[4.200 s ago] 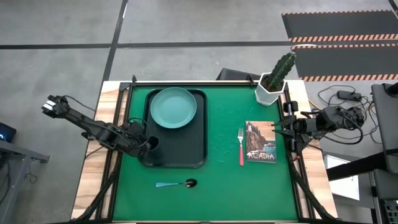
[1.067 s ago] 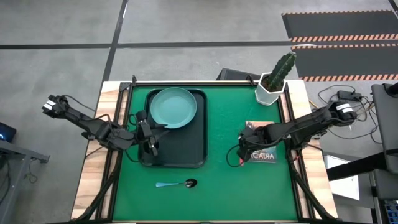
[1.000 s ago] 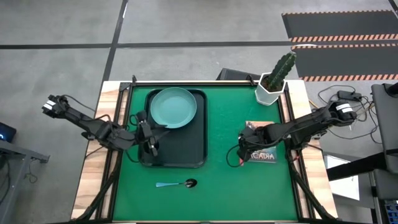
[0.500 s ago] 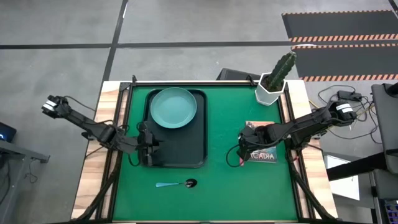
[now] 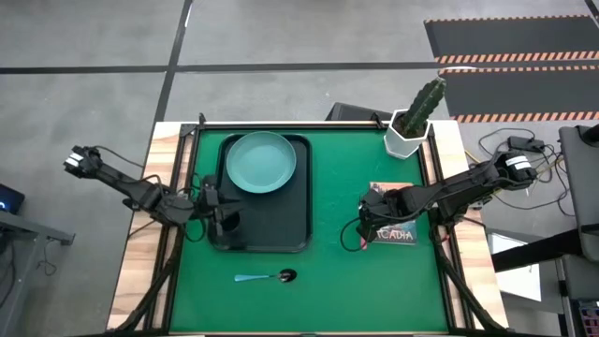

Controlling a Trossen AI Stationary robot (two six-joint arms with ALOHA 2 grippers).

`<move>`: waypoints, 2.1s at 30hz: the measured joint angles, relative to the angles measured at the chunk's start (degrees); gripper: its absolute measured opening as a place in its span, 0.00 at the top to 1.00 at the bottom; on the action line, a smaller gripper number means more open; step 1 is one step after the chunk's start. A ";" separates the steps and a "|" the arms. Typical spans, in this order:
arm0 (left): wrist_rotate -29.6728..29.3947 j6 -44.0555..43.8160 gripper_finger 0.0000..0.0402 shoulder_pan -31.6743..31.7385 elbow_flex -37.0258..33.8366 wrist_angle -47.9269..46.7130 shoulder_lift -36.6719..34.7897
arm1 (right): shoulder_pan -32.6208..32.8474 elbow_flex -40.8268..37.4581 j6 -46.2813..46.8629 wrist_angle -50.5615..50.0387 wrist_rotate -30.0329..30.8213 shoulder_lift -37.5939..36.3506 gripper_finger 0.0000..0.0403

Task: Pick and place plate/cup/fork/spoon on tray
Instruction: Put the pink fork on the black tray

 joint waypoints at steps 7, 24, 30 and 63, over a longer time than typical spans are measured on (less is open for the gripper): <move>-0.16 0.00 0.76 0.00 -0.04 0.02 0.19 | 0.00 0.00 0.68 0.01 0.00 -0.01 0.84; -5.93 -0.12 0.76 0.02 -0.06 0.09 0.55 | 0.00 -0.04 6.11 0.52 1.77 0.15 0.64; -6.02 -0.11 0.76 0.02 -0.06 0.09 0.63 | 0.00 -0.11 7.41 1.28 1.95 2.75 0.59; -5.98 -0.55 0.76 0.00 -0.06 0.13 1.29 | -1.72 -0.07 5.99 10.88 1.79 13.14 0.60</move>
